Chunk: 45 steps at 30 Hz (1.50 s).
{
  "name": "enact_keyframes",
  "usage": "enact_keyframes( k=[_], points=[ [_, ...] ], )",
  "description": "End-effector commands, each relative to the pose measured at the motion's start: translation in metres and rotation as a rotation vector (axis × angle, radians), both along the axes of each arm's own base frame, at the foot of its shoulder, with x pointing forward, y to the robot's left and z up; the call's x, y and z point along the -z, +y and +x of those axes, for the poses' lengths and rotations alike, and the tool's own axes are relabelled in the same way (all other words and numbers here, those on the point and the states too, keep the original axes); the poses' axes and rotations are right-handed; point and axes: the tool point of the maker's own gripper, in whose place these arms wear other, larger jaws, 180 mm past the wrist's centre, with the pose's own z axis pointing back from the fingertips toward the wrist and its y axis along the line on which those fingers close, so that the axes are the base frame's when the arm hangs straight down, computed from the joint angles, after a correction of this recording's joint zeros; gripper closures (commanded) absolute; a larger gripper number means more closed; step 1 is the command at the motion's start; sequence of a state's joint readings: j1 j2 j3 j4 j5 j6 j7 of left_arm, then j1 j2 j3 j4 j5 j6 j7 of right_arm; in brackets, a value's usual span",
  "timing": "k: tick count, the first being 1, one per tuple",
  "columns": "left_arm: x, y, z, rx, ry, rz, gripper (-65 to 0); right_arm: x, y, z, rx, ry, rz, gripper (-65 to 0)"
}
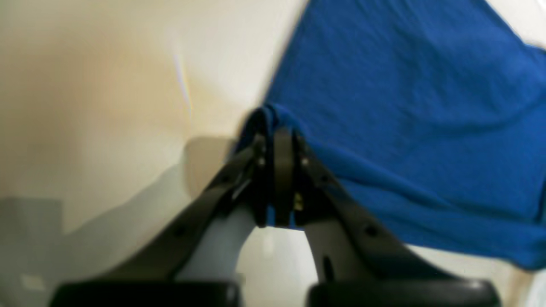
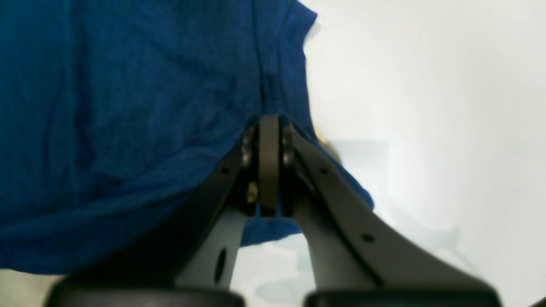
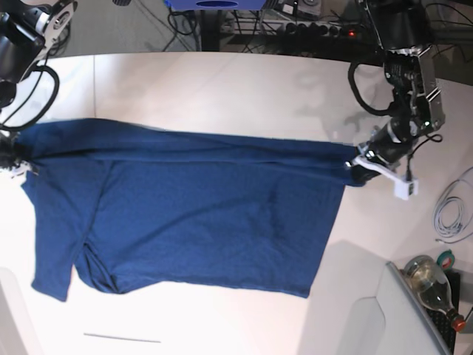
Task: Layout the t-shirt on the table in an organized manner, then fold the t-shirt properly
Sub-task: 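Lift the shirt edge with both grippers and fold it over onto the shirt, then open both grippers and regrasp the folded shirt edge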
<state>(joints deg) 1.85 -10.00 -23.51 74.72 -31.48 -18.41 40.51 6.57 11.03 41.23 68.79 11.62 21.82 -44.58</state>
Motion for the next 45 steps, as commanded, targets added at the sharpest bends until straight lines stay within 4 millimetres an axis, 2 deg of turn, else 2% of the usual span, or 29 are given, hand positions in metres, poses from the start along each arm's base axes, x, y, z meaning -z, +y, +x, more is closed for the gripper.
enact_keyframes(
  k=[1, 3, 11, 13, 16, 17, 19, 22, 24, 26, 29, 31, 34, 38, 39, 43, 45],
  points=[
    [-0.010, 0.003, 0.011, 0.007, -0.038, 0.007, 0.0, -0.009, -0.007, 0.010, 0.006, -0.037, -0.014, -0.6],
    [-0.006, -0.002, 0.010, 0.018, -0.028, 0.002, 0.0, -0.003, -0.006, 0.010, 0.013, -0.043, -0.005, -0.6],
    [-0.018, -0.004, 0.029, 0.024, -0.064, 0.000, 0.0, 0.001, -0.007, 0.017, 0.034, -0.107, -0.010, -2.1],
    [-0.016, -0.004, 0.030, 0.021, -0.059, -0.006, 0.0, 0.001, -0.007, 0.017, 0.033, -0.107, -0.009, -7.7],
    [-0.011, -0.005, 0.033, 0.014, -0.047, -0.020, 0.0, 0.000, -0.006, 0.017, 0.026, -0.110, -0.009, -24.9],
    [-0.008, -0.004, 0.032, 0.010, -0.039, -0.024, -2.5, -0.002, -0.007, 0.018, 0.027, -0.116, -0.011, -30.2],
    [-0.007, -0.002, 0.035, -0.001, -0.037, -0.031, -15.5, -0.009, -0.007, 0.019, 0.021, -0.135, -0.027, -38.4],
    [-0.007, -0.001, 0.038, -0.011, -0.039, -0.043, -32.3, -0.023, -0.001, 0.018, -0.003, -0.178, -0.060, -39.6],
    [-0.015, -0.005, 0.049, -0.013, -0.071, -0.054, -41.5, -0.037, 0.009, 0.020, -0.046, -0.219, -0.086, -39.6],
    [-0.021, -0.012, 0.056, -0.015, -0.106, -0.065, -46.7, -0.049, 0.018, 0.017, -0.067, -0.250, -0.106, -39.6],
    [-0.034, -0.018, 0.059, -0.006, -0.148, -0.060, -47.2, -0.057, 0.026, 0.002, -0.079, -0.264, -0.138, -39.6],
    [-0.032, -0.019, 0.044, 0.003, -0.143, -0.044, -47.2, -0.062, 0.032, -0.011, -0.086, -0.267, -0.158, -39.6],
    [-0.023, -0.020, 0.003, -0.008, -0.121, -0.048, -47.2, -0.064, 0.038, -0.035, -0.098, -0.250, -0.187, -39.6],
    [-0.020, 0.019, -0.048, -0.213, -0.166, -0.160, -47.1, -0.054, 0.041, -0.054, -0.112, -0.208, -0.184, -39.6],
    [-0.016, 0.021, -0.056, -0.220, -0.168, -0.166, -47.1, -0.052, 0.042, -0.056, -0.119, -0.201, -0.179, -39.6],
    [0.005, 0.018, -0.071, -0.205, -0.158, -0.184, -46.7, -0.042, 0.047, -0.062, -0.144, -0.178, -0.158, -39.6],
    [0.013, 0.015, -0.066, -0.198, -0.161, -0.199, -42.8, -0.041, 0.047, -0.063, -0.143, -0.176, -0.156, -39.6]
  ],
)
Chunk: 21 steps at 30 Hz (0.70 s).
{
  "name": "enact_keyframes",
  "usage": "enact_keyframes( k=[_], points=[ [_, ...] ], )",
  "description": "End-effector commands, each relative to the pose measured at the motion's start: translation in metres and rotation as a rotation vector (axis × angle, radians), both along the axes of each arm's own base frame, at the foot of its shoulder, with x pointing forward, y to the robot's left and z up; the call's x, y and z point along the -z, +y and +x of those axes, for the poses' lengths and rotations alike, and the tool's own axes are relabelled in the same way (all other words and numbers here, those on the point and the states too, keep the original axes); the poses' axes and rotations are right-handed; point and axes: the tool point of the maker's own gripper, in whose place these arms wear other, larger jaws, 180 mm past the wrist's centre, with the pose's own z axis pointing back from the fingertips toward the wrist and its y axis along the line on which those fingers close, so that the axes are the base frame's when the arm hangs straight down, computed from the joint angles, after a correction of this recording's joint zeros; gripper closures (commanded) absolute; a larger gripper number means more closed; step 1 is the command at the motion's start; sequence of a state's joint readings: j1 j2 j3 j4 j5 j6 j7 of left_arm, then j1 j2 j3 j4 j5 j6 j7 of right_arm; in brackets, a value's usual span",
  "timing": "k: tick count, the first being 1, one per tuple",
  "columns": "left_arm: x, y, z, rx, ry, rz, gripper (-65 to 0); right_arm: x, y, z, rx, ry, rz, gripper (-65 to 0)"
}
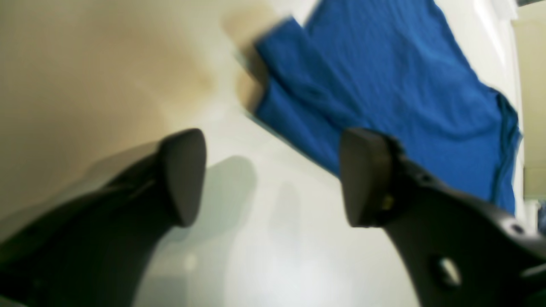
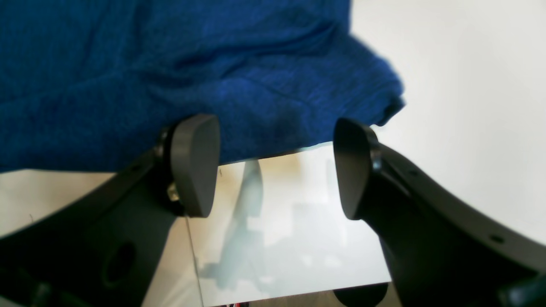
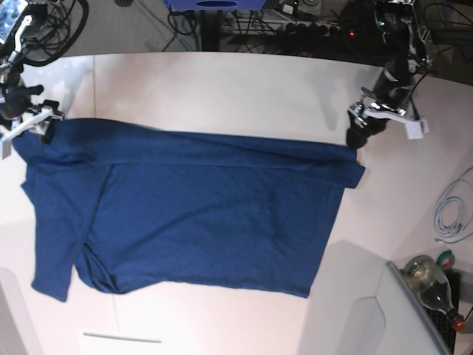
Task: Layout the t-shirt on the table in an organized manner, then fold the t-shirt properly
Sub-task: 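Open both grippers and regrasp the folded shirt edge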
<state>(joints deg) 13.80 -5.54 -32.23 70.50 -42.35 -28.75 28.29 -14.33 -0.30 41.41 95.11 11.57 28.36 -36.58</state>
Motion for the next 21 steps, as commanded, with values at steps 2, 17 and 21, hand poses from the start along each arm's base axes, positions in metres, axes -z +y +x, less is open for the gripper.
enact_keyframes(
  k=[2, 17, 21],
  points=[
    [0.000, 0.005, 0.009, -0.006, -0.024, 0.002, -37.0, -0.012, -0.006, 0.008, -0.004, -0.049, -0.019, -39.6],
    [0.022, -0.005, 0.028, -0.028, 0.013, -0.065, -25.3, -0.012, -0.006, 0.007, -0.004, -0.046, -0.019, -39.6],
    [0.023, -0.004, 0.027, -0.031, 0.014, -0.065, -27.5, -0.011, -0.005, 0.008, -0.004, -0.047, -0.018, -39.6]
  ],
)
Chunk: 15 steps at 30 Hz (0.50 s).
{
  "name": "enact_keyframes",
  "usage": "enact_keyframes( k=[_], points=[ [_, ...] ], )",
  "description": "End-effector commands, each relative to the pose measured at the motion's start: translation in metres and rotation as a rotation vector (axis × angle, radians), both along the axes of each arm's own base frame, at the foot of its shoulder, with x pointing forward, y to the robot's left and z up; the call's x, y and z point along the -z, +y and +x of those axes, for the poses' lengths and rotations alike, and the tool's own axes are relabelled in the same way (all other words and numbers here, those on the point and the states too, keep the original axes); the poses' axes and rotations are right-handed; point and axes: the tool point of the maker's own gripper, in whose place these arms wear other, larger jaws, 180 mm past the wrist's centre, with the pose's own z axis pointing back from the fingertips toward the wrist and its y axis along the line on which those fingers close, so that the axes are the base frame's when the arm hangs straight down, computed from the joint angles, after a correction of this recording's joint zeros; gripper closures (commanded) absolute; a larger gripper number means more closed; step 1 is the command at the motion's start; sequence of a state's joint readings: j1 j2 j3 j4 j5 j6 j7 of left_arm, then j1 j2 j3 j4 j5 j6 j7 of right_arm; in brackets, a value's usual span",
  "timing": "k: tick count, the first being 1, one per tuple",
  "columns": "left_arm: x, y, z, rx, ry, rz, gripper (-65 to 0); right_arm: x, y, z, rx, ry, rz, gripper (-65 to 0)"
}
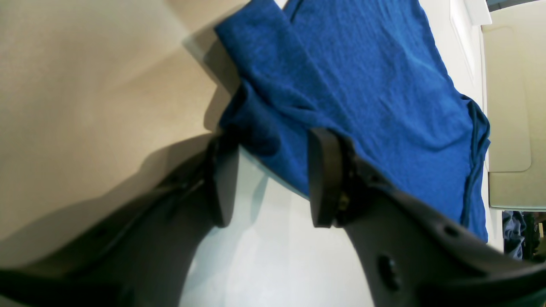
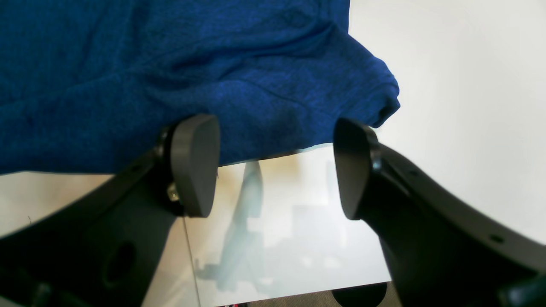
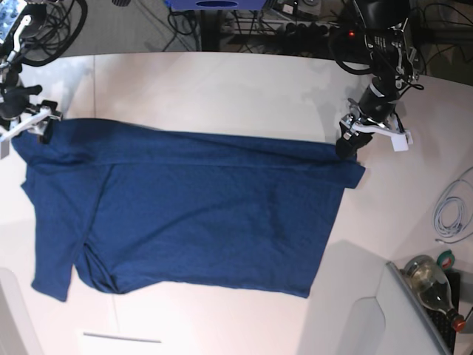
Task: Layout the t-shirt on the table in an organized manner, then fold the t-shirt properly
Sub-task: 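Open both grippers and regrasp the folded shirt edge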
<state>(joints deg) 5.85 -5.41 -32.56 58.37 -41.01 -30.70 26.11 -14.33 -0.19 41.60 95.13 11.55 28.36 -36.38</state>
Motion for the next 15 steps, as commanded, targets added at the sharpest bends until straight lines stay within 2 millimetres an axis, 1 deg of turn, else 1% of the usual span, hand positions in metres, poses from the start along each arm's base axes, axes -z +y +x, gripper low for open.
enact_keyframes(
  k=[1, 3, 6, 11, 15],
  points=[
    [0.000, 0.004, 0.000, 0.004, 0.012, 0.015, -28.6, -0.011, -0.004, 0.008, -0.007, -0.045, -0.014, -39.6],
    [-0.003, 0.004, 0.005, 0.005, 0.002, 0.016, -29.9, -0.011, -0.004, 0.009, -0.007, -0.046, -0.014, -39.6],
    [-0.004, 0.006, 0.008, -0.002, -0.003, 0.016, -29.3, -0.011, -0.004, 0.009, -0.007, -0.048, -0.014, -39.6],
    [0.002, 0.019, 0.000, -0.054, 0.042, 0.031, -29.6, -0.011, -0.004, 0.009, -0.007, -0.046, -0.014, -39.6],
    [0.000, 0.029, -0.002, -0.093, 0.036, 0.031, -29.8, -0.011, -0.004, 0.009, -0.007, -0.046, -0.014, -39.6]
  ],
)
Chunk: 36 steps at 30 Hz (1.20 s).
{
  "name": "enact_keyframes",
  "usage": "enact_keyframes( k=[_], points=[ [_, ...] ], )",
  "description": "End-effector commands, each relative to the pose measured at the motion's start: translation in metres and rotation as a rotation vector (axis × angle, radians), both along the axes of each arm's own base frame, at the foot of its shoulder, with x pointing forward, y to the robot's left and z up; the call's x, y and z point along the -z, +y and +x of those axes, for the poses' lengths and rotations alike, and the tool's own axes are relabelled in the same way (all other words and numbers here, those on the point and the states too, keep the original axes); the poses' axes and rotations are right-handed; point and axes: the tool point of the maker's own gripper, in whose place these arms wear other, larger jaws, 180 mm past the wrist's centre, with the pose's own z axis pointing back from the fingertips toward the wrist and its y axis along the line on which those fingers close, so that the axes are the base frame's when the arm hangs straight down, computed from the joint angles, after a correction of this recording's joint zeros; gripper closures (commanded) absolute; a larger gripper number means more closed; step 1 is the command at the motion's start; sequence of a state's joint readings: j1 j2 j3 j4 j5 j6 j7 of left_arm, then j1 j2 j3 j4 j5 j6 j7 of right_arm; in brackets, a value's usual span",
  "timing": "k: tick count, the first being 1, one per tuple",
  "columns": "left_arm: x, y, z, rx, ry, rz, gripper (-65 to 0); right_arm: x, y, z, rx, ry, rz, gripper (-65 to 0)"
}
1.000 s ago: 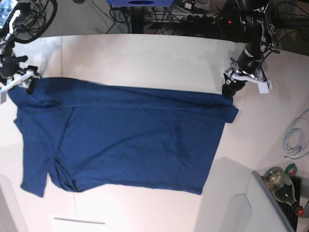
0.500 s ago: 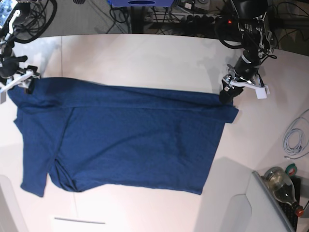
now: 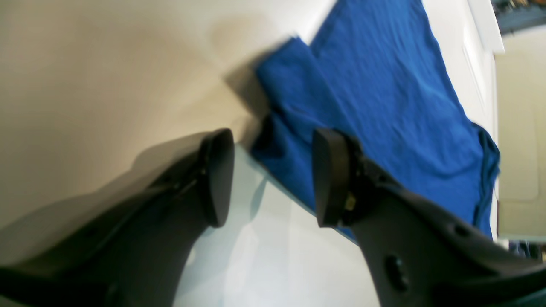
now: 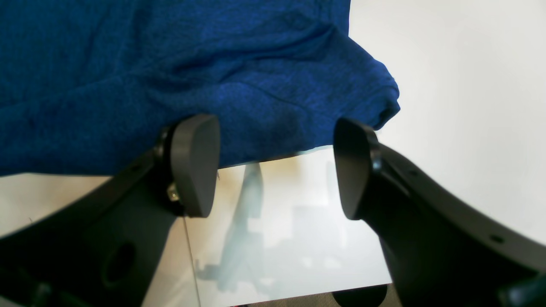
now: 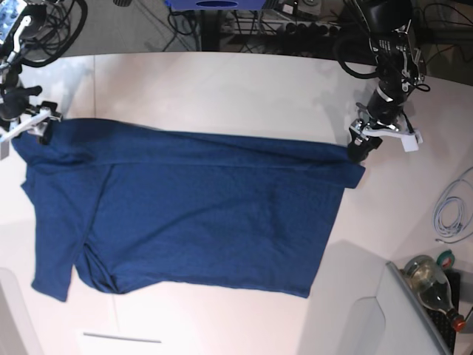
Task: Layout the t-shirt on the table in an organized manner, then fold the t-shirt properly
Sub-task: 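Open both grippers and regrasp the folded shirt edge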
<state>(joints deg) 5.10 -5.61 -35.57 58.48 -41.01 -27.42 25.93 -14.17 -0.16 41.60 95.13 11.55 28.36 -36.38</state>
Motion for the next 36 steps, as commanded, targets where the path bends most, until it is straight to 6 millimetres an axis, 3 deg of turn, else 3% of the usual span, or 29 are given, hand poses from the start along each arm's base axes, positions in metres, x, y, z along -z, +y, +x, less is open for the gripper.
enact_keyframes(
  k=[1, 9, 16, 30, 33, 36],
  points=[
    [0.001, 0.004, -0.001, 0.004, 0.020, 0.016, -29.8, -0.010, -0.003, 0.008, -0.007, -0.044, -0.014, -39.6],
    [0.004, -0.002, 0.001, 0.036, 0.038, 0.040, -29.6, -0.011, -0.003, 0.009, -0.007, -0.047, -0.014, -39.6],
    [0.011, -0.027, 0.007, 0.082, 0.058, 0.044, -29.0, -0.011, -0.003, 0.009, -0.007, -0.047, -0.014, -39.6],
    [0.013, -0.028, 0.006, 0.082, 0.064, 0.041, -28.5, -0.013, -0.003, 0.013, -0.007, -0.056, -0.014, -39.6],
    [0.013, -0.028, 0.005, 0.082, 0.065, 0.041, -22.5, -0.013, -0.006, 0.012, 0.005, -0.055, -0.015, -39.6],
    [0.014, -0.028, 0.004, 0.082, 0.067, 0.041, -9.1, -0.018, -0.023, 0.007, 0.108, -0.087, -0.004, -39.6]
  ],
)
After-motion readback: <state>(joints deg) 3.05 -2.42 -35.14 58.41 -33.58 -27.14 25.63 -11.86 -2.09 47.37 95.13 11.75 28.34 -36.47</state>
